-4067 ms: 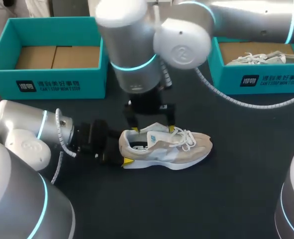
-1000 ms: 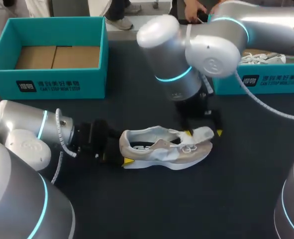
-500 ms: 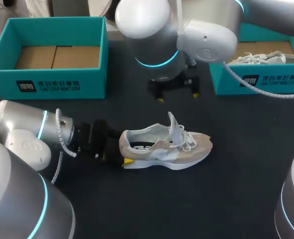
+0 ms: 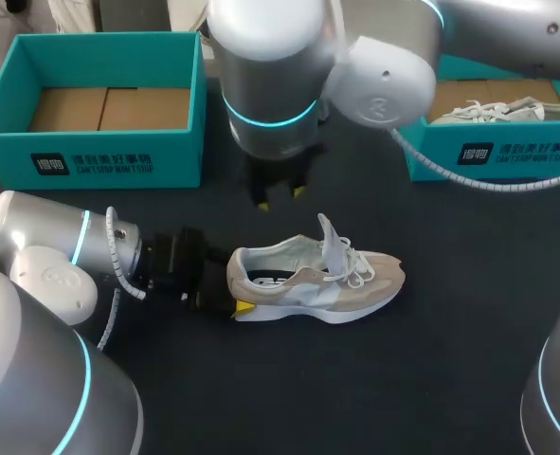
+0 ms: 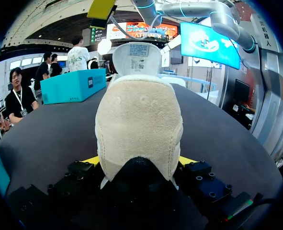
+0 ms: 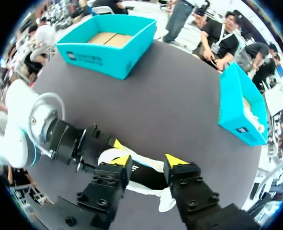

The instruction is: Take the shoe out of the shoebox, open the shoe tongue, remove and reinsert the insole, then place the shoe into the shoebox

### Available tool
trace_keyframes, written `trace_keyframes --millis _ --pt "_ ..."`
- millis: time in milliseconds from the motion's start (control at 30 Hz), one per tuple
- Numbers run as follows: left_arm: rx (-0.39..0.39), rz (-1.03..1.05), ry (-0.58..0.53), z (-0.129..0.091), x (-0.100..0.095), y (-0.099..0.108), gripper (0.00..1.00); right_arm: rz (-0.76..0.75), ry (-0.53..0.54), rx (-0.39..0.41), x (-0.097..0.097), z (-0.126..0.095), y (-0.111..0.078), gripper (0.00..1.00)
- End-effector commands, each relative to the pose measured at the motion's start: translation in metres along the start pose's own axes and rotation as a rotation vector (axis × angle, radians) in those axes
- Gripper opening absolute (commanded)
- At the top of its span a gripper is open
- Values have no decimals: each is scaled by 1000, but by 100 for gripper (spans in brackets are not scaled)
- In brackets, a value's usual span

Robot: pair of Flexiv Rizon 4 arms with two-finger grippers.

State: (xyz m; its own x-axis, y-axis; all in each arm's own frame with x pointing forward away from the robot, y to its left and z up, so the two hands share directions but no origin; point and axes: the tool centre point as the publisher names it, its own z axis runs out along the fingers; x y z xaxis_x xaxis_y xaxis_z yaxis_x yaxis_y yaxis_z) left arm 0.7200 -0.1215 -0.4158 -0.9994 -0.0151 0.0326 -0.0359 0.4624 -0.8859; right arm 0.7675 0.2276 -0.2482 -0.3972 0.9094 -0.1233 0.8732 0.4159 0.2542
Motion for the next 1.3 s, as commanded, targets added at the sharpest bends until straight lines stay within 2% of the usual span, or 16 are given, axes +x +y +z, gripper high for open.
trace_keyframes --millis 33,733,767,800,867,900,967,1000,1200,1300 --pt "1 0 -2 2 1 2 0 -441 352 125 -11 3 -2 0" --pt "1 0 -2 2 1 2 0 -441 352 125 -11 3 -2 0" --pt "1 0 -2 2 1 2 0 -451 360 193 -9 8 -6 0" --pt "1 0 -2 2 1 2 0 -495 367 221 -7 12 -9 0" --pt "1 0 -2 2 1 2 0 -516 350 210 -4 16 -17 0" --pt "1 0 -2 2 1 2 0 -533 322 256 -2 19 -21 0" --pt "1 0 -2 2 1 2 0 -548 341 239 2 24 -29 0" --pt "1 0 -2 2 1 2 0 -552 316 251 3 27 -33 0" --pt "1 0 -2 2 1 2 0 -591 329 303 10 53 -54 0" --pt "1 0 -2 2 1 2 0 -591 335 277 11 68 -58 0"
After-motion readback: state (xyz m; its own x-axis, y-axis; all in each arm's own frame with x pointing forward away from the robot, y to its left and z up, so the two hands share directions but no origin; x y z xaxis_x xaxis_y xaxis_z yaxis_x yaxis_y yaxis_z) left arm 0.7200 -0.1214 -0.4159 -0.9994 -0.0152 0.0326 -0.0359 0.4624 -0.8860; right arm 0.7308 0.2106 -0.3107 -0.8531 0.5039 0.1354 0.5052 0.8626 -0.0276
